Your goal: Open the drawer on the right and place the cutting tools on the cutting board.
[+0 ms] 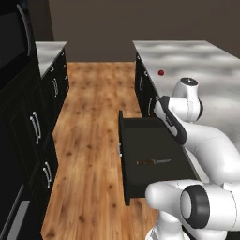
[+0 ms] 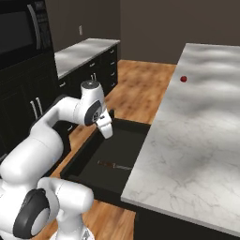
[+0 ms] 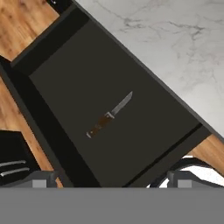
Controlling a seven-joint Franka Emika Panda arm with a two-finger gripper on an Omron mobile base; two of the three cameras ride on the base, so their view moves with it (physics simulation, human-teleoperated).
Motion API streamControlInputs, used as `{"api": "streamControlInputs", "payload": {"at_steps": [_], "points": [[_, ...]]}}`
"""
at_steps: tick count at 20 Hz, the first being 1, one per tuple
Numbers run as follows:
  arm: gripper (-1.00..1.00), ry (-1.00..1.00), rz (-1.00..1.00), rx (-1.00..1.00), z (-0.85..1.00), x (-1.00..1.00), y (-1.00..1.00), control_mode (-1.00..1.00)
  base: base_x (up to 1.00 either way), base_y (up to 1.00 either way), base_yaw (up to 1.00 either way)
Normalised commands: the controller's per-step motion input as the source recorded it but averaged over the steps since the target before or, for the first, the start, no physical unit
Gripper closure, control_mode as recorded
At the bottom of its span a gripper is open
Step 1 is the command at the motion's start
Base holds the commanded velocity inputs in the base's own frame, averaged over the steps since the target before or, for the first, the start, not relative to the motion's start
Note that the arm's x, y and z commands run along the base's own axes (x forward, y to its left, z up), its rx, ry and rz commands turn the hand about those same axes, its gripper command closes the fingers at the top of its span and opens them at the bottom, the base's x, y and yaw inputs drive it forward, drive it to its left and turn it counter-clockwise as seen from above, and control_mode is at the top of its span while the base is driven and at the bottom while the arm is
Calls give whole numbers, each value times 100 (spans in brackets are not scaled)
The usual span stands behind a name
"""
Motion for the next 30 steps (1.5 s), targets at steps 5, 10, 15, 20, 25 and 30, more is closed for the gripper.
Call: {"api": "streamControlInputs", "payload": {"at_steps": [5, 10, 15, 20, 25, 30], "points": [[-100, 0, -2, 3, -8, -1, 0, -100, 0, 0, 0], [-100, 3, 0, 0, -53, -10, 4, -100, 0, 0, 0], [-100, 3, -1, 4, -57, -3, 0, -100, 0, 0, 0], [-100, 4, -12, 7, -51, 21, 0, -100, 0, 0, 0], [-100, 8, -16, 1, -37, 59, 0, -100, 0, 0, 0], [-100, 12, -12, 0, -34, 24, 0, -100, 0, 0, 0]]}}
